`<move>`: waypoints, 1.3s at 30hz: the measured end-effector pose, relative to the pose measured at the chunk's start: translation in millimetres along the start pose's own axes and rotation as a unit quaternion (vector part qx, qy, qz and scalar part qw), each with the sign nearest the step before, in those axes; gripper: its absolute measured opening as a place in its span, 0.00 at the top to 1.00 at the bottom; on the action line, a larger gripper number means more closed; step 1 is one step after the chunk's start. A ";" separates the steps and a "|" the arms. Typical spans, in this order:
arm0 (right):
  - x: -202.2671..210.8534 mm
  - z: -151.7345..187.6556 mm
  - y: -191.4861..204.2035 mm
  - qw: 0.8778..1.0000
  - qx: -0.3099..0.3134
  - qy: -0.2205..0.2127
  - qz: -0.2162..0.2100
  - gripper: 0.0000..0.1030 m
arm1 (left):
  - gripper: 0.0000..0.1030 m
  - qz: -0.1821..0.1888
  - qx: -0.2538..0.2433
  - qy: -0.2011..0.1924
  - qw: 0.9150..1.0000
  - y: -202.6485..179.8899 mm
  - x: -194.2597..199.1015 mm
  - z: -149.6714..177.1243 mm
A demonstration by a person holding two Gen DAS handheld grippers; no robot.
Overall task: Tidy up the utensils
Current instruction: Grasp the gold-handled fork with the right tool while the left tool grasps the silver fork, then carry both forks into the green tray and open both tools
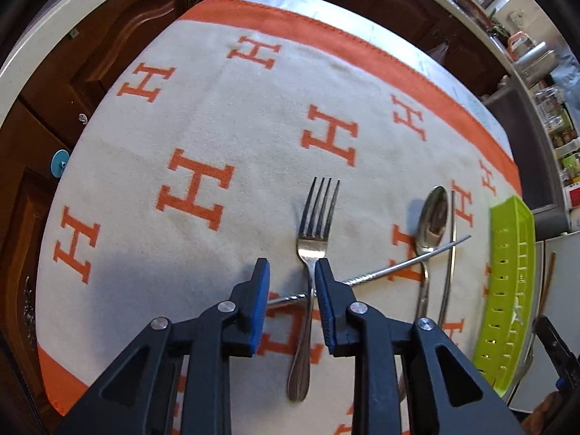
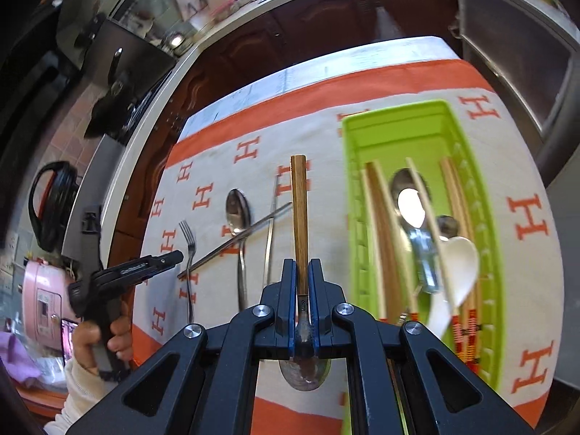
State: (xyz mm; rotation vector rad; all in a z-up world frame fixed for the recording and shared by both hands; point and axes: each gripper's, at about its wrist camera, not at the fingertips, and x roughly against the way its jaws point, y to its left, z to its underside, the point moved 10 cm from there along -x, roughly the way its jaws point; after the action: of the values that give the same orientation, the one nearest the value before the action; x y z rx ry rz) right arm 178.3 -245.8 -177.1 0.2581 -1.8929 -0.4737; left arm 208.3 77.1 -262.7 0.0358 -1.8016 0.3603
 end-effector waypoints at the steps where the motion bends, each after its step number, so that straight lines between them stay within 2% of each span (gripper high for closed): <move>1: 4.2 1.8 -5.6 1.000 -0.003 -0.001 -0.001 0.94 | 0.86 -0.004 -0.002 0.002 1.000 0.3 -2.7 -0.8; 9: 13.3 8.5 -39.2 1.000 -0.021 -0.001 -0.005 0.94 | 0.88 -0.039 -0.046 0.007 0.998 -13.4 -9.9 6.6; 19: 4.9 7.5 -39.5 1.000 -0.030 -0.003 -0.004 0.94 | 0.89 -0.079 -0.070 0.002 0.994 -15.7 -6.7 12.2; 21: 3.6 8.6 -39.8 0.999 -0.034 -0.003 -0.005 0.94 | 0.95 -0.087 -0.076 -0.002 0.993 -17.1 -5.9 13.2; 25: 3.2 11.4 -39.2 0.999 -0.040 -0.003 -0.009 0.94 | 0.98 -0.059 -0.059 -0.015 0.996 -15.9 0.4 18.2; 30: 7.8 14.2 -43.1 0.999 -0.045 -0.008 -0.012 0.94 | 0.98 -0.003 -0.042 -0.025 0.999 -22.2 15.3 26.4; 34: 12.1 16.2 -48.9 0.998 -0.051 -0.014 -0.014 0.94 | 0.98 0.048 -0.050 -0.035 0.997 -35.1 40.2 40.6; 39: 14.4 21.1 -57.4 0.998 -0.063 -0.018 -0.015 0.94 | 0.98 0.082 -0.058 -0.054 0.993 -42.7 56.1 53.1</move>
State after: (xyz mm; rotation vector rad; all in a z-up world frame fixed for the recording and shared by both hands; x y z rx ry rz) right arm 150.7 -298.6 -196.9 0.1954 -1.8885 -0.6195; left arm 152.7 31.8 -211.2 -0.1783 -1.9350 0.3766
